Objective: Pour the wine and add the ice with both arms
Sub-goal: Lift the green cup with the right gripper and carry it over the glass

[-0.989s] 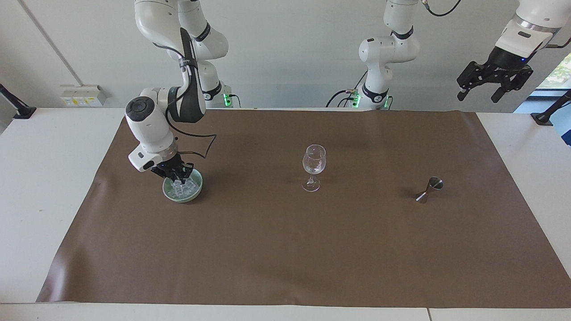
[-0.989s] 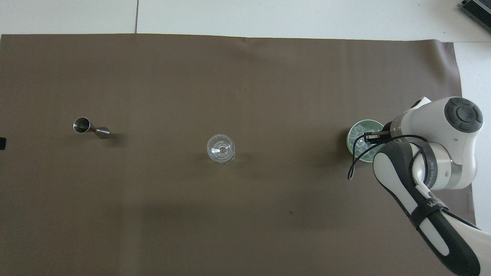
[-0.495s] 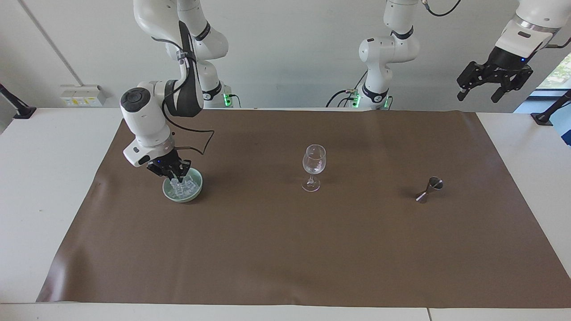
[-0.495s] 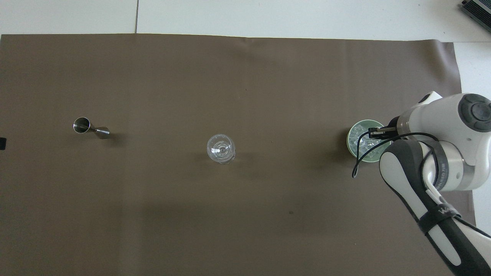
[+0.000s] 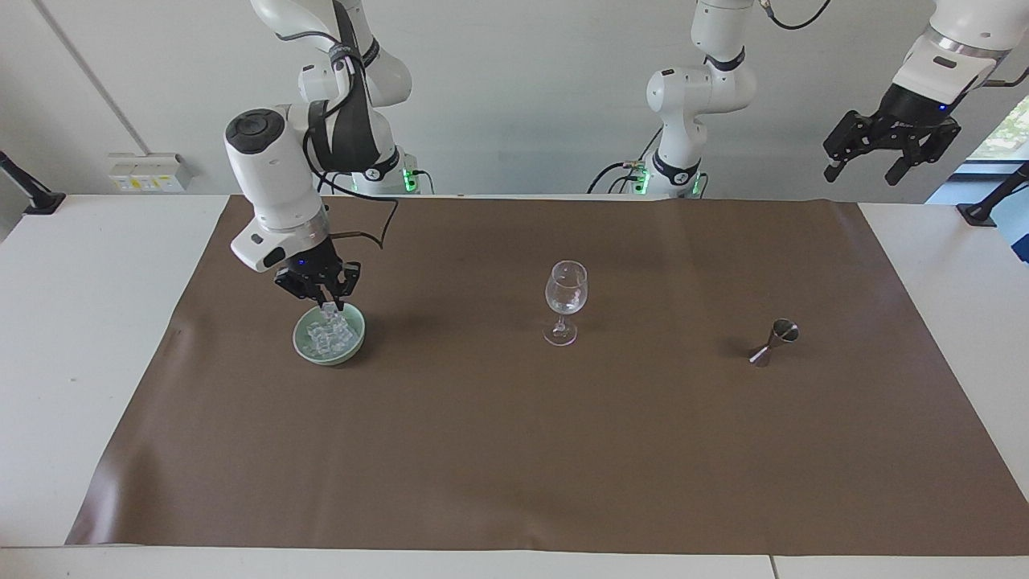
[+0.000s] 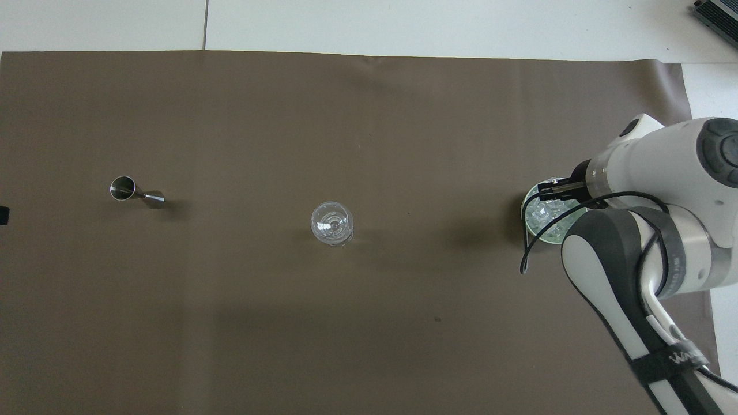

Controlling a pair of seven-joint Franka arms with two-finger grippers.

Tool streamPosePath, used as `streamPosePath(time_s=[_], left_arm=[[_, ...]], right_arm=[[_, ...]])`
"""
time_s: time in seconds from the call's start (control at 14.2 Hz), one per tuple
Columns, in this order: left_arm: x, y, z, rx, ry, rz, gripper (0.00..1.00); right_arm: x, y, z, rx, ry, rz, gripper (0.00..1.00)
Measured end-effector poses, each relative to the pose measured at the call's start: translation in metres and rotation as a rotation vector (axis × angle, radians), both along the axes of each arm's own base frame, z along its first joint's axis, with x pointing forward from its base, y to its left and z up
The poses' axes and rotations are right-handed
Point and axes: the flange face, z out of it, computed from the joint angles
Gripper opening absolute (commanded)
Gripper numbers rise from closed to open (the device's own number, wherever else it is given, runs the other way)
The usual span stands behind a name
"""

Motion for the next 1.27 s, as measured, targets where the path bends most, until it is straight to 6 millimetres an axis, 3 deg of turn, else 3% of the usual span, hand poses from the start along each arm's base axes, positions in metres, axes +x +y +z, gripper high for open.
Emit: streamPosePath(time_s=[0.28, 0.57, 0.78, 1.06, 1.27], left_arm=[[0.0, 0.0, 0.0, 0.0, -0.002, 0.0, 1.0], [0.0, 0.0, 0.0, 0.0, -0.003, 0.001, 1.0], [0.0, 0.0, 0.0, 0.0, -0.003, 0.001, 1.0], [0.0, 0.001, 0.0, 0.0, -0.003, 0.002, 1.0], [0.0, 0.001, 0.0, 0.0, -0.003, 0.003, 1.0]], right_arm=[[-0.002, 0.049, 0.037, 0.005, 0.003, 0.054, 0.0], [-0.017, 0.113, 0.066, 0.017, 0.008, 0.059, 0.0], [-0.037, 0.166, 0.097, 0.032, 0.009, 0.034, 0.0], [-0.075, 0.242, 0.122, 0.079, -0.015, -0.025, 0.0], [-0.098, 0.278, 0.134, 0.138, 0.0, -0.046, 0.0]])
